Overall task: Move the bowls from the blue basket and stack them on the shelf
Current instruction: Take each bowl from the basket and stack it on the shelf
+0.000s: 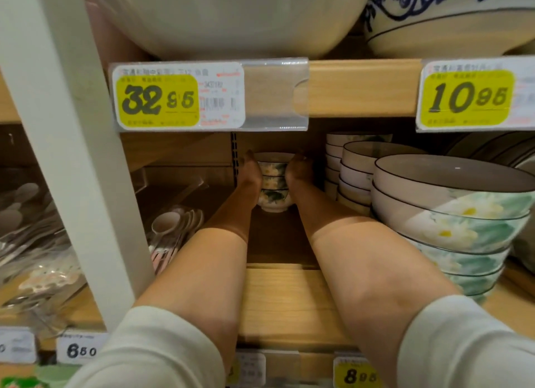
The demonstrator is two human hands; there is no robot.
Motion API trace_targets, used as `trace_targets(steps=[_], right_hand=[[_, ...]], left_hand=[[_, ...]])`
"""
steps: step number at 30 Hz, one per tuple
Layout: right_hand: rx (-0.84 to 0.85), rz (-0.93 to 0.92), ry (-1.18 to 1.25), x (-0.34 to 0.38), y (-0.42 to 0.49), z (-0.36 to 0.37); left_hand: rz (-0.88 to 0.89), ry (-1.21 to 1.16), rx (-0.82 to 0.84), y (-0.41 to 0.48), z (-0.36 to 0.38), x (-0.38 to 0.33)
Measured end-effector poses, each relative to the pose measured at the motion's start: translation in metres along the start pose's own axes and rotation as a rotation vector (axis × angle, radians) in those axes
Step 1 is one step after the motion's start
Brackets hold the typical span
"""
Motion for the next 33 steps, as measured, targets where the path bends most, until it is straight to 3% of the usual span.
trace_targets(steps=[8, 16, 19, 23, 25, 33], right_hand=[[0.03, -0.041, 0.041, 0.024, -0.049, -0.015], [0.083, -0.133, 0.13, 0.029, -0.136, -0.044], [0.072, -0.062, 0.119, 0.026, -0.173, -0.069], [0.131, -0.124, 0.118, 0.021, -0.227, -0.11], [0.177, -0.111, 0.22, 0.019, -0.259, -0.132], [0.192, 0.057, 0.462, -0.018, -0.372, -0.216]], left_hand=[[0.011, 0.107, -0.212, -0.041, -0.008, -0.028], [-0.077, -0.01, -0.21, -0.123, -0.038, -0.007], [-0.105, -0.053, -0.099, -0.173, -0.05, 0.012], [0.105, -0.014, 0.073, -0.242, -0.074, 0.03], [0.108, -0.04, 0.116, -0.271, -0.089, 0.038], [0.03, -0.054, 0.084, -0.38, -0.155, 0.079]])
Point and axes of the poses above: each hand's wrist, its own y-axis towards the middle knuckle, its own z-axis out of the palm, x = y × z, the point moved 5 cm from there along y, towards the middle knuckle, and after that the axes turned 12 degrees about y, right-handed, at the moved point
